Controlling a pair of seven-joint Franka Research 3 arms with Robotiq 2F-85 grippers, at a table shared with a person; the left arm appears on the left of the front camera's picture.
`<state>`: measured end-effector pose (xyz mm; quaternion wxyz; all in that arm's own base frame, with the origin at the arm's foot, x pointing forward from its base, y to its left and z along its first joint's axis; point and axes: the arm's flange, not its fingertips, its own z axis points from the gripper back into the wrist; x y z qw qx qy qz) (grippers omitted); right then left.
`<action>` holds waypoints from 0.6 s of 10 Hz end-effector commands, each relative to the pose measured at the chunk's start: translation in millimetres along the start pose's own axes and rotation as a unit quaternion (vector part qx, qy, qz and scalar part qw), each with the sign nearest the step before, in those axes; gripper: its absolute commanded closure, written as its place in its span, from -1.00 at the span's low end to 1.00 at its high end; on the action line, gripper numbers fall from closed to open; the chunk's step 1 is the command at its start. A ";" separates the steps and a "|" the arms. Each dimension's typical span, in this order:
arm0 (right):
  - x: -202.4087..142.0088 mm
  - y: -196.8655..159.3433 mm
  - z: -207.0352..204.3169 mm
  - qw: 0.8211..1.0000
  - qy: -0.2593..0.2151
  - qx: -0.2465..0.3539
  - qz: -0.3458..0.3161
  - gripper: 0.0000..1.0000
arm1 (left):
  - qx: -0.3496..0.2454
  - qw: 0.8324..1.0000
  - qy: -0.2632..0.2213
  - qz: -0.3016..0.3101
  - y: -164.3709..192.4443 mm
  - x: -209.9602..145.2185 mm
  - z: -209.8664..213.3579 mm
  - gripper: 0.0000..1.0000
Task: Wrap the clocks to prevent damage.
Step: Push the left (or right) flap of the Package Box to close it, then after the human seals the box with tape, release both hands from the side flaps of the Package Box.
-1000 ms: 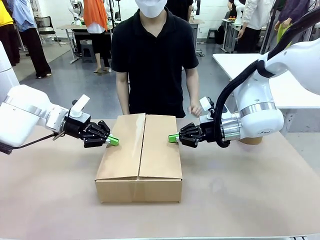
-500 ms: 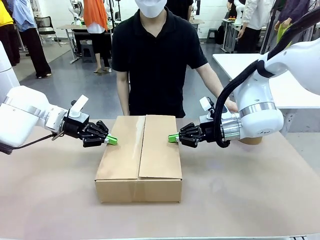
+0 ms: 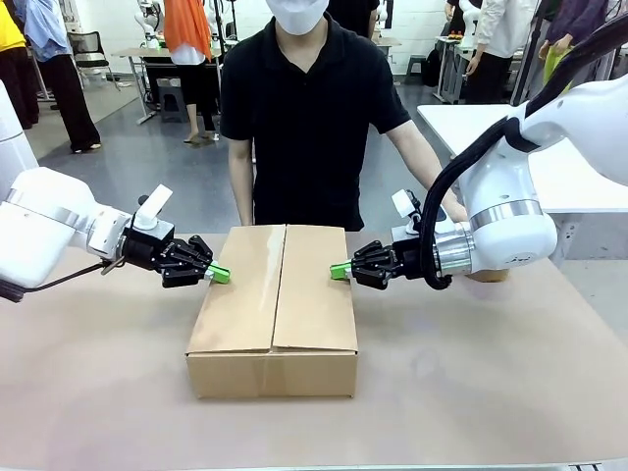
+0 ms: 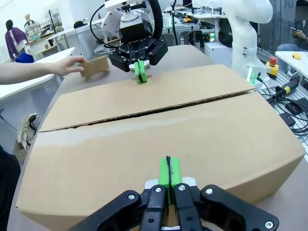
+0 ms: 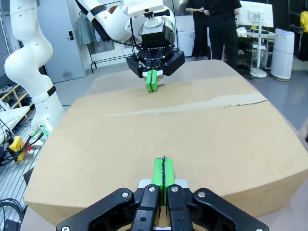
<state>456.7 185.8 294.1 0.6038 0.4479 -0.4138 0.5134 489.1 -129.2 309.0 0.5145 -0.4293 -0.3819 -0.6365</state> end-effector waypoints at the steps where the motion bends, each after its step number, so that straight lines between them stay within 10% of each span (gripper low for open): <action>1: -3.3 0.3 -1.9 1.000 0.004 -0.001 -0.004 0.98 | 0.003 1.000 0.005 0.001 0.3 -1.9 -0.5 0.99; 6: -3.3 0.3 -1.9 1.000 0.004 -0.001 -0.004 0.98 | 0.003 1.000 0.005 0.001 0.3 -1.9 -0.5 0.99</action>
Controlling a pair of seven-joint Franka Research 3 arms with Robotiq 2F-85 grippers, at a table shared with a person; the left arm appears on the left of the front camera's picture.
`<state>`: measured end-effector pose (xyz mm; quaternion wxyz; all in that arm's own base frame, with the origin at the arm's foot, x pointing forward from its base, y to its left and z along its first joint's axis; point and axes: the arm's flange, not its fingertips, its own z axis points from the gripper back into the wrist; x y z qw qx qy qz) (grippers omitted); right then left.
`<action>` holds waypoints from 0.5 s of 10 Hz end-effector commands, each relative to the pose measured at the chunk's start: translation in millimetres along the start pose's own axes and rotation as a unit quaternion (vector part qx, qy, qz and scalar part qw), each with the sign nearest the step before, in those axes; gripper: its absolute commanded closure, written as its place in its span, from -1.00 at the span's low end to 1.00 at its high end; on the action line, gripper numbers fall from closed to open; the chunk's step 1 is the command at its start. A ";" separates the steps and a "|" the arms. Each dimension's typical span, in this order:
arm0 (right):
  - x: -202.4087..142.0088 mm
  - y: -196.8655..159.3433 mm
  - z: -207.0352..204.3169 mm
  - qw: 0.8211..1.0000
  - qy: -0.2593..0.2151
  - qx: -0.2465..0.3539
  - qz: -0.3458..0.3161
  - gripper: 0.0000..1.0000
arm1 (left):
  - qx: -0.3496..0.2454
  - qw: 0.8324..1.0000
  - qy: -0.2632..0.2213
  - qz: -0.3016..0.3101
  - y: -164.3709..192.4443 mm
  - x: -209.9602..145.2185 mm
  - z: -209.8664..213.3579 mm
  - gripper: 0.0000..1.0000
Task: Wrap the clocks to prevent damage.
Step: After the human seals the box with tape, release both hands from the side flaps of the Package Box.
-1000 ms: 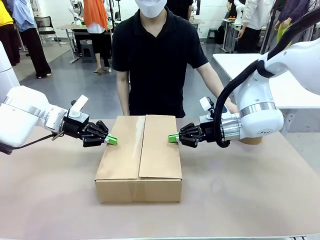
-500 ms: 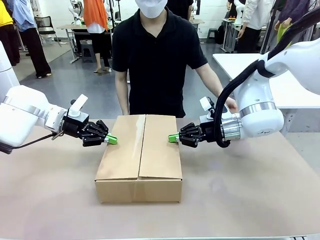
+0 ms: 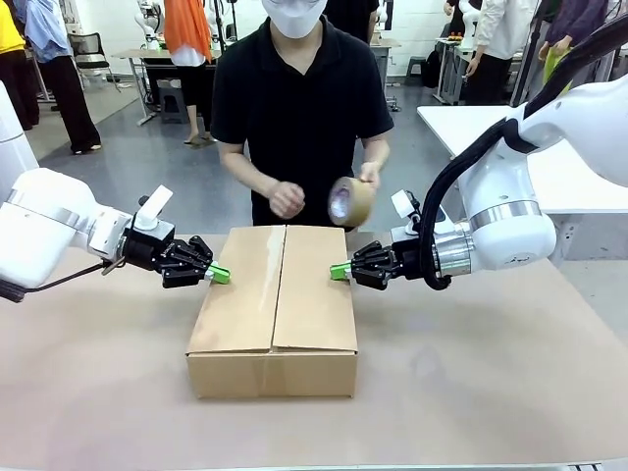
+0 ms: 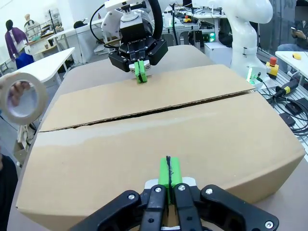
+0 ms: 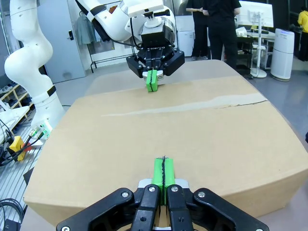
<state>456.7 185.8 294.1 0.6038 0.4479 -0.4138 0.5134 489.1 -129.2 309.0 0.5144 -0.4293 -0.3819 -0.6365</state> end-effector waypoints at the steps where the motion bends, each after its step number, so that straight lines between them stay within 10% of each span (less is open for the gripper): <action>1: -3.3 0.3 -1.9 1.000 0.004 -0.001 -0.004 0.98 | 0.003 1.000 0.005 0.001 0.3 -1.9 -0.5 0.99; 5: -3.3 0.3 -1.9 1.000 0.004 -0.001 -0.004 0.98 | 0.003 1.000 0.005 0.001 0.3 -1.9 -0.5 0.99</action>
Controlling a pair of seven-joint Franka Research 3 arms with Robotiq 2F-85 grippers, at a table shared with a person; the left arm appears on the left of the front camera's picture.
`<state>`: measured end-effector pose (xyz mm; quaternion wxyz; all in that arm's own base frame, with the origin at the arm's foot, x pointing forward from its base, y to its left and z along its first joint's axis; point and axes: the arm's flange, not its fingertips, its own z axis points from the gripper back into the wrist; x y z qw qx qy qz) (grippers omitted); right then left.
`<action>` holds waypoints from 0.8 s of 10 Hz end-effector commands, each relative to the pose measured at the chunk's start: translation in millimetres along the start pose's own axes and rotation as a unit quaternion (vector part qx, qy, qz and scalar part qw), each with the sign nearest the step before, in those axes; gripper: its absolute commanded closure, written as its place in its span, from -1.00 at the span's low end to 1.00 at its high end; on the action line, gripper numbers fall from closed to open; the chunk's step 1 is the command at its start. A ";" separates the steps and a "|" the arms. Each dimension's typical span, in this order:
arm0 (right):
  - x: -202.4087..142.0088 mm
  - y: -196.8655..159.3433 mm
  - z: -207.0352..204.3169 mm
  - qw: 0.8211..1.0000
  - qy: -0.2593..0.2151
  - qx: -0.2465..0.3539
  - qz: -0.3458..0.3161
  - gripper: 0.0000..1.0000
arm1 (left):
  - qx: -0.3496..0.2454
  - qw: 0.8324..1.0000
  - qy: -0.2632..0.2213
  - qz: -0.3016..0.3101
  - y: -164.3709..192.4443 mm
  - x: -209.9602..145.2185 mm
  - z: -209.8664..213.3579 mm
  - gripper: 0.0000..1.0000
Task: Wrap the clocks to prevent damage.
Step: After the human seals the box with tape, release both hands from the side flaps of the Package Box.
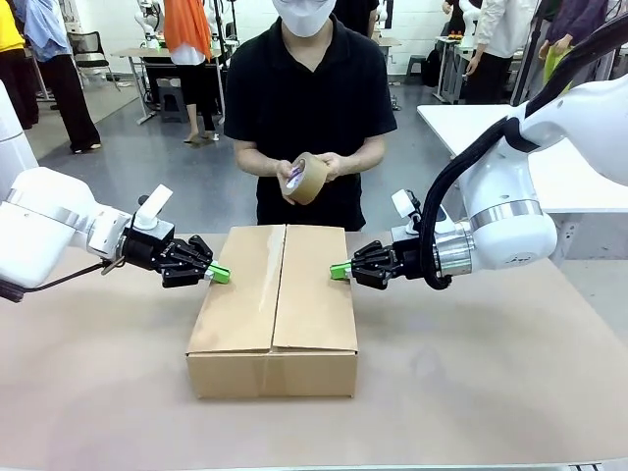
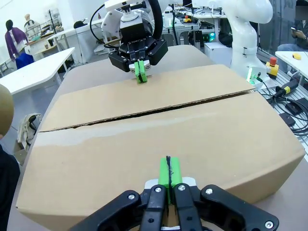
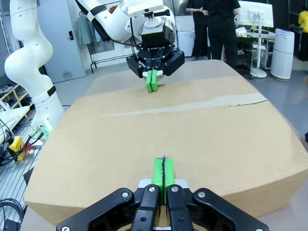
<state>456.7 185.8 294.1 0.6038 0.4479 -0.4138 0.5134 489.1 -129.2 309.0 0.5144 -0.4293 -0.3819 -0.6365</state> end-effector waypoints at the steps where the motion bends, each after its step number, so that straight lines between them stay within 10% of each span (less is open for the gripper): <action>1: -3.3 0.3 -1.9 1.000 0.004 -0.001 -0.004 0.98 | 0.003 1.000 0.005 0.001 0.3 -1.9 -0.5 0.99; 8: -3.3 0.3 -1.9 1.000 0.004 -0.001 -0.004 0.98 | 0.003 1.000 0.005 0.001 0.3 -1.9 -0.5 0.99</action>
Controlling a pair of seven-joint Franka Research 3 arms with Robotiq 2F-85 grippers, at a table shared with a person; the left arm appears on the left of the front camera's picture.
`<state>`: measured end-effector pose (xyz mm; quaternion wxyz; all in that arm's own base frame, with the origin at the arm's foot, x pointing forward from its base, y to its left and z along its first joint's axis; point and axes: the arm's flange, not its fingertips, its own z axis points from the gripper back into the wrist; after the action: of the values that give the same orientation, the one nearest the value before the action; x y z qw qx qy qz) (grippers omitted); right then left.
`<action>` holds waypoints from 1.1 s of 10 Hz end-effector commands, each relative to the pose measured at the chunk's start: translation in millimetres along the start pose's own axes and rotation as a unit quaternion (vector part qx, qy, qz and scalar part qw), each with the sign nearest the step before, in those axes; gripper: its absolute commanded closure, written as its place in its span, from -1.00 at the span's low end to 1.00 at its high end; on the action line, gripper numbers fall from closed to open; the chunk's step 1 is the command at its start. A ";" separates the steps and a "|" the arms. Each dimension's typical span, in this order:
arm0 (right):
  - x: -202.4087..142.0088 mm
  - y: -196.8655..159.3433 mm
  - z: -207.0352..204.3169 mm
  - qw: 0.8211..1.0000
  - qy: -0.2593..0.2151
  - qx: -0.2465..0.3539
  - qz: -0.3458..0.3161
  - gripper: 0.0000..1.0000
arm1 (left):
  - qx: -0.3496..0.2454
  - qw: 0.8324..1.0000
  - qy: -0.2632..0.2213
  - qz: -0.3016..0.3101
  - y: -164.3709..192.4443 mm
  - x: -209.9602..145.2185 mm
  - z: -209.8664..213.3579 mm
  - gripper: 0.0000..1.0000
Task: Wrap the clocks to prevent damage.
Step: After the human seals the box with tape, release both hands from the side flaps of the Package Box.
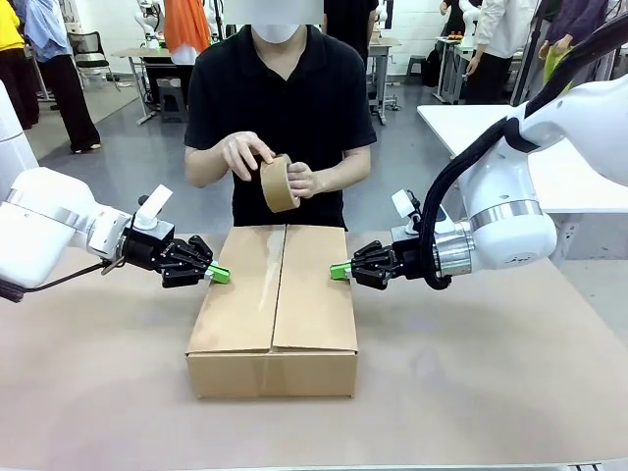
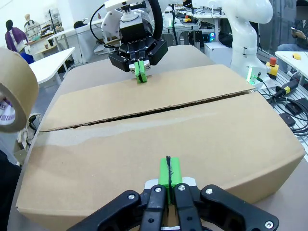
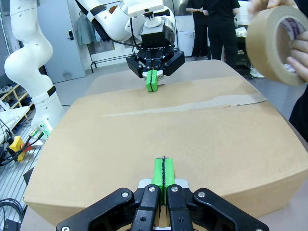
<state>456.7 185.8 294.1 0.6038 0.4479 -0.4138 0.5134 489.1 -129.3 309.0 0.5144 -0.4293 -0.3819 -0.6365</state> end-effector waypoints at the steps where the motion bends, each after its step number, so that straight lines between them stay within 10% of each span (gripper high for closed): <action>1: -3.3 0.3 -1.9 1.000 0.004 -0.001 -0.004 0.98 | 0.003 1.000 0.005 0.001 0.3 -1.9 -0.5 0.99; 11: -3.3 0.3 -1.9 1.000 0.004 -0.001 -0.004 0.98 | 0.003 1.000 0.005 0.001 0.3 -1.9 -0.5 0.99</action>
<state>456.6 185.8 293.2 0.6043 0.4482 -0.4131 0.5131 489.0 -129.2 308.6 0.5146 -0.4295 -0.3815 -0.6365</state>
